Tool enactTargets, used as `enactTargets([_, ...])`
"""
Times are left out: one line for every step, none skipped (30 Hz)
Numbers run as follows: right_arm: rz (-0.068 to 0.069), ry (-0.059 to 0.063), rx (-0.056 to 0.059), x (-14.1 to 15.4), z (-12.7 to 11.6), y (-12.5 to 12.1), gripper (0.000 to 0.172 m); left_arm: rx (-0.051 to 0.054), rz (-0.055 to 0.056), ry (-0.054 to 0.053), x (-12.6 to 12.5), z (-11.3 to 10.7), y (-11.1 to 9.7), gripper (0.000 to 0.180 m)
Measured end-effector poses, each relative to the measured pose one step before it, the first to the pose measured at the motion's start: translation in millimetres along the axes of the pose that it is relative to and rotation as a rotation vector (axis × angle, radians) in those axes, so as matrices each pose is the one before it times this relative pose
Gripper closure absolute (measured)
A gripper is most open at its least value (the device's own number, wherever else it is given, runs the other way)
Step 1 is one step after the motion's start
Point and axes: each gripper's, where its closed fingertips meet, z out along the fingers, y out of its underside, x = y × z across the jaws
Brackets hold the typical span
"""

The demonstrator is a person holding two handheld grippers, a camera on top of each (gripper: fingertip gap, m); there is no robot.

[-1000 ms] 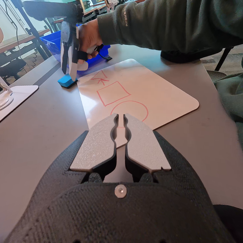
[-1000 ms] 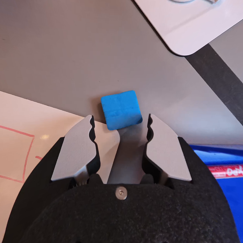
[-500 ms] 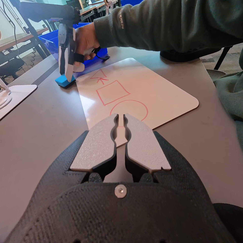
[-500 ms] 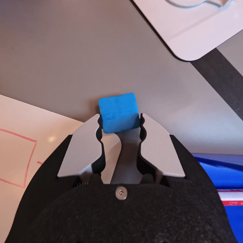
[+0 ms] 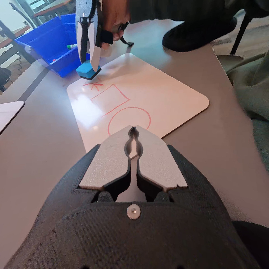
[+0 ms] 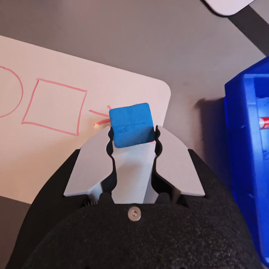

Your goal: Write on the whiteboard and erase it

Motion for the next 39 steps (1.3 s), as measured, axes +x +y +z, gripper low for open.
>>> enactTargets([0.0041,0.0004,0.0032,-2.66,0.13,4.13,0.116,-0.0122,0.0208,0.008,3.93,2.98,-0.54,0.18])
enactTargets([0.0023,0.0011,0.0041,-1.97,1.06,3.1,0.116,-0.0102,0.0209,0.0083,4.0,3.11,-1.07,0.18])
enactTargets([0.0002,0.006,0.0018,-0.66,1.93,2.44,0.116,-0.0109,0.0172,0.0063,3.63,3.18,-1.19,0.18])
enactTargets([-0.0057,0.005,-0.0005,-0.39,2.48,2.0,0.116,-0.0125,0.0144,0.0064,3.31,3.25,-0.8,0.18])
enactTargets([-0.0074,0.0031,0.0034,-0.32,2.73,0.57,0.116,-0.0114,0.011,0.0095,3.49,3.39,-1.06,0.18])
enactTargets([-0.0022,-0.0035,0.0155,-0.7,1.67,-1.8,0.115,-0.0109,0.0042,0.0149,4.07,3.51,-1.43,0.18])
enactTargets([0.0029,-0.0108,0.0104,-1.12,0.96,-1.77,0.115,-0.0133,-0.0078,0.0197,4.43,3.72,-1.53,0.18])
enactTargets([0.0019,-0.0052,0.0058,0.06,0.33,-1.71,0.113,-0.0143,-0.0201,0.0249,5.07,4.15,-2.02,0.18])
enactTargets([-0.0041,0.0016,0.0069,0.9,-0.49,-1.9,0.111,-0.018,-0.022,0.0318,6.11,4.65,-2.06,0.18])
enactTargets([-0.0092,-0.0029,0.0051,0.39,-1.03,-1.51,0.11,-0.0255,-0.0181,0.0235,5.11,4.57,-1.63,0.18])
enactTargets([-0.0102,-0.008,0.0064,-0.44,-0.84,-1.79,0.109,-0.0232,-0.0094,0.0088,3.24,4.28,-2.31,0.18])
enactTargets([-0.011,-0.0081,0.0122,-0.65,-0.61,-2.36,0.108,-0.0201,-0.0027,0.0066,2.99,4.11,-2.73,0.18])
enactTargets([-0.0115,-0.0151,0.0101,-1.94,0.18,-1.66,0.109,-0.0274,-0.0035,0.0049,2.36,4.35,-1.45,0.18])
enactTargets([-0.0113,-0.0137,0.0056,-2.22,0.83,-0.35,0.111,-0.0249,-0.0007,0.0079,2.44,4.36,-1.23,0.18])
enactTargets([-0.011,0.0008,0.0004,-0.69,1.22,0.97,0.115,-0.0194,-0.0039,0.0039,1.64,4.19,-1.31,0.18])
enactTargets([-0.0158,0.0125,0.0021,0.61,1.09,0.92,0.118,-0.0133,-0.0046,0.0074,1.85,3.66,-1.6,0.18])
enactTargets([-0.0205,0.01,0.0046,-0.05,-0.02,0.25,0.12,-0.0184,-0.0074,0.0161,2.53,3.57,-0.23,0.18])
enactTargets([-0.0105,0.0031,-0.0015,-0.56,-0.64,0.41,0.12,-0.0207,-0.0085,0.0133,1.62,3.45,0.54,0.18])
enactTargets([-0.0021,-0.0008,-0.0055,-0.68,-0.89,0.72,0.12,-0.017,-0.0039,0.0082,0.64,2.99,0.92,0.18])
enactTargets([-0.0027,0.0016,-0.0003,-0.16,-0.77,0.32,0.12,-0.0112,-0.0017,0.0026,-0.11,2.46,0.61,0.18])
enactTargets([-0.0015,0.003,0.0037,0.26,-0.41,0.2,0.12,-0.0037,0.0003,0.0022,0.17,1.76,0.25,0.18])
enactTargets([0.0032,-0.0011,0.0049,-0.05,-0.43,0.36,0.119,0.0007,-0.0022,-0.0032,-0.27,1.1,0.55,0.18])
enactTargets([0.008,-0.0053,0.0047,-0.46,-0.29,0.27,0.116,0.0064,-0.0016,-0.0095,-0.66,0.26,0.47,0.18])
enactTargets([0.0095,-0.0036,0.0043,0.0,-0.56,0.15,0.113,0.0041,0.006,-0.0048,0.39,0.17,1.41,0.18])
enactTargets([0.0072,-0.0001,0.0056,0.72,-0.67,-0.39,0.111,0.0,0.0108,-0.0053,0.33,-0.02,2.04,0.18])
enactTargets([0.0057,-0.0005,0.0053,1.07,-0.78,-0.68,0.11,0.006,0.0116,-0.0124,-1.11,-0.89,0.31,0.18])
enactTargets([0.0071,-0.0059,0.0038,0.5,-0.49,-0.45,0.109,-0.0047,0.0066,-0.0081,-1.28,-0.26,1.34,0.18])
enactTargets([0.0113,-0.0084,0.0023,0.12,-0.21,-0.24,0.109,-0.0017,0.0063,-0.0101,-1.64,-0.16,0.81,0.18])
enactTargets([0.0113,-0.0077,0.0003,0.09,-0.04,0.37,0.108,0.0002,0.0085,0.0002,-0.13,-0.14,0.17,0.18])
enactTargets([0.0064,-0.0063,-0.0024,-0.17,-0.15,1.01,0.108,-0.0001,0.0059,-0.0002,-0.15,-0.04,0.12,0.18])
enactTargets([0.0004,-0.0014,-0.0044,0.24,-0.48,1.44,0.108,-0.0008,0.0063,-0.0015,-0.22,-0.28,0.37,0.18])
enactTargets([-0.0022,0.0028,-0.0028,0.8,-0.67,1.11,0.108,-0.002,0.008,-0.0017,-0.38,-0.65,0.68,0.18])
enactTargets([-0.0001,-0.0011,0.001,0.49,-0.84,0.36,0.108,-0.0054,0.0057,-0.0083,-1.75,-0.93,1.49,0.18])
enactTargets([0.0049,-0.0043,0.0072,0.28,-1.03,-0.65,0.108,-0.006,0.0064,-0.0082,-1.95,-1.07,1.72,0.18])
enactTargets([0.0088,-0.0066,0.0072,0.27,-0.88,-0.83,0.108,-0.0062,0.0029,-0.0075,-1.96,-1.16,1.81,0.18])
enactTargets([0.0087,-0.0094,0.0042,-0.11,-0.26,-0.45,0.108,-0.004,-0.0001,-0.0054,-1.72,-1.03,1.66,0.18])
enactTargets([0.0054,-0.0114,0.0017,-0.73,0.18,-0.05,0.109,0.0001,-0.0007,-0.0002,-0.62,-0.81,1.09,0.18])
enactTargets([0.0028,-0.0072,-0.0024,-0.49,0.61,0.5,0.109,0.0018,-0.0015,0.0051,0.27,-0.68,0.66,0.18])
enactTargets([-0.0007,-0.0033,-0.0062,-0.39,0.97,1.11,0.109,0.0031,-0.0018,0.0044,0.25,-0.46,0.49,0.18])
